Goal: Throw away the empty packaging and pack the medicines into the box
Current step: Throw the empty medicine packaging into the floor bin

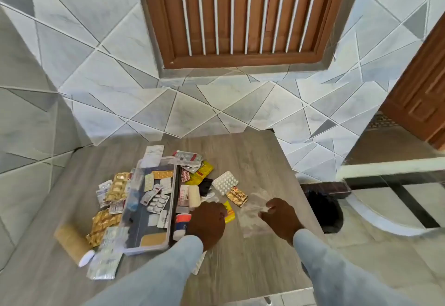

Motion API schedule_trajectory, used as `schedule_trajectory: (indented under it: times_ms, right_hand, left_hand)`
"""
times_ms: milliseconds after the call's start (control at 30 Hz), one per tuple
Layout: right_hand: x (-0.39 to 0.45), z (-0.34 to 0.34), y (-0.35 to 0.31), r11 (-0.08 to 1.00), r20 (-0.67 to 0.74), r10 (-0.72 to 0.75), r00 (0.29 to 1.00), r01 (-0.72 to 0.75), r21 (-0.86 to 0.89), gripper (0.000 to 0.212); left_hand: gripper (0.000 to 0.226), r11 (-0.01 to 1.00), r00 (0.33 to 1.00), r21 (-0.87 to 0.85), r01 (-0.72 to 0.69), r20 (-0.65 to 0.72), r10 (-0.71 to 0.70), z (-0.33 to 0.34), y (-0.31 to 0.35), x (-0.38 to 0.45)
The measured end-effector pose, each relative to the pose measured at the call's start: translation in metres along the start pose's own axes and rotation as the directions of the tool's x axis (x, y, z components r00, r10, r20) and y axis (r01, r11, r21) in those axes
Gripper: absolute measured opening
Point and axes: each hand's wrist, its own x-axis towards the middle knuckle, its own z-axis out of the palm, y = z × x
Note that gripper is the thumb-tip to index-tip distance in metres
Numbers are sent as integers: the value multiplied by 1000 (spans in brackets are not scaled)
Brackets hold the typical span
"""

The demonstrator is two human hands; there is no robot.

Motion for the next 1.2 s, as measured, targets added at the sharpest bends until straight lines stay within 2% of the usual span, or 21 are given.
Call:
schedule_trajectory:
  times_ms: [67,133,200,300,433,600,767,833,900,1033,1100,1200]
  right_hand:
    - [16,7,6,998,-42,59,997,-60,-14,42]
    - [27,10,10,991,-59,127,990,-129,-35,41]
    - [40,12,11,981,-61,170,984,-175,-85,47]
    - [57,15,12,955,-47,228,973,-233,-183,64]
    - [68,22,10,919,-62,296,953,-302,-256,58]
    - [73,24,7,908,-47,374,926,-376,-188,49]
    - [68,15,5,919,-66,346,936,-353,-175,31]
    - [63,7,4,943,-65,272,960,-280,-180,31]
    - [57,-4,2,947,-57,146,988,-156,-282,35]
    - [48,-30,-11,891,15,-133,991,126,-436,43]
    - [45,-45,-6,897,26,-223,974,216,-385,44]
    - [36,-76,18,952,-13,-265,964,259,-163,41]
  left_hand:
    - [30,972,1000,235,1,25,-7,13,-1,18]
    - [41,903,995,423,-80,83,49,26,-4,33]
    - [51,853,983,498,-157,159,88,40,-7,51]
    - [59,792,962,577,-199,268,47,53,-13,74]
    - [58,741,941,625,-247,339,28,63,-18,91]
    - [55,762,942,586,-275,324,91,63,-12,90]
    - [48,818,948,527,-232,310,69,53,2,91]
    - [46,875,946,452,-171,325,17,49,2,94]
    - [44,900,942,416,-129,334,-20,48,4,94]
    - [38,951,974,304,53,193,-116,43,13,95]
    - [31,967,979,208,144,112,-170,41,21,95]
    - [18,952,955,-96,289,-32,-294,37,47,90]
